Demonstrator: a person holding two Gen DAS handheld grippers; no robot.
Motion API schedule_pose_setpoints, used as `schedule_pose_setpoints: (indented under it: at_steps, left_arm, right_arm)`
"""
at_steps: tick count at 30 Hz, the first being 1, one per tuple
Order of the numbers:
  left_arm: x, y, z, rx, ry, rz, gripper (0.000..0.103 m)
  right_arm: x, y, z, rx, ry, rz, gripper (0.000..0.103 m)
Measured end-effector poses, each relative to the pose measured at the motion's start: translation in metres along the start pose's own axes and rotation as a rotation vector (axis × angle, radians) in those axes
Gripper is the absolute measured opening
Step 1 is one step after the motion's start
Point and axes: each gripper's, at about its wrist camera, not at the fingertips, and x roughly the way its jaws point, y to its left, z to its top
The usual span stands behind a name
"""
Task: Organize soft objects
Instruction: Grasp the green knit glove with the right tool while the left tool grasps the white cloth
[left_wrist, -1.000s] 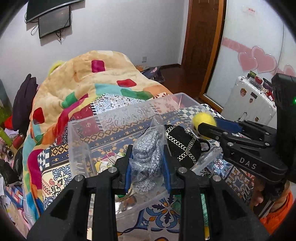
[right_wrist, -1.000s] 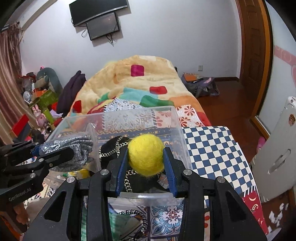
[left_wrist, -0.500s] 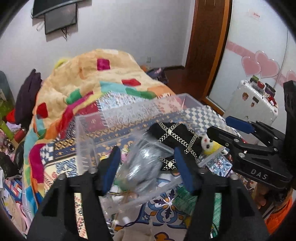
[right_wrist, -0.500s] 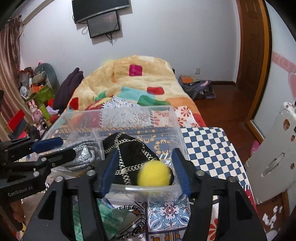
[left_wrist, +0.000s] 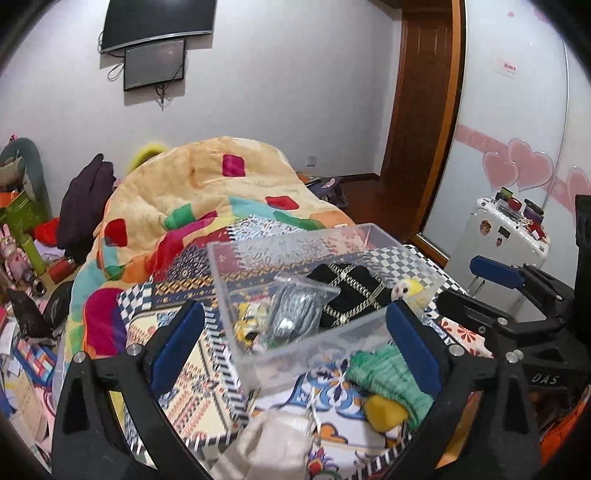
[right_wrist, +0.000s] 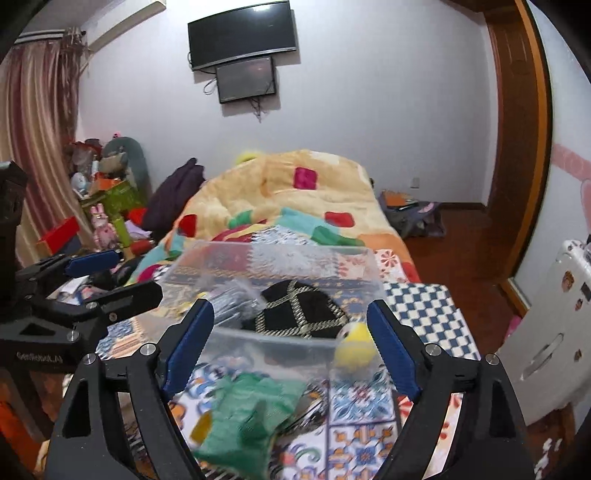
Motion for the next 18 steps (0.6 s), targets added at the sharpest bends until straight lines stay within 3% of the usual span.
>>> schedule_pose_setpoints:
  at_steps: [8,14,18]
  left_arm:
    - [-0.01,0.014,-0.038,-0.026,0.046,0.034,0.1]
    - [0.001,0.02,-0.074,-0.07,0.153,0.035,0.1]
    - [0.009,0.022,-0.092,-0.075,0.201,0.063,0.1]
  right_arm:
    - [0.007,0.014,-0.022,-0.013,0.06,0.025,0.083]
    - [0.026,0.015,-0.047,0.008,0.175,0.072,0.083]
    - [0.032,0.02,-0.057,-0.013,0.207,0.061,0.083]
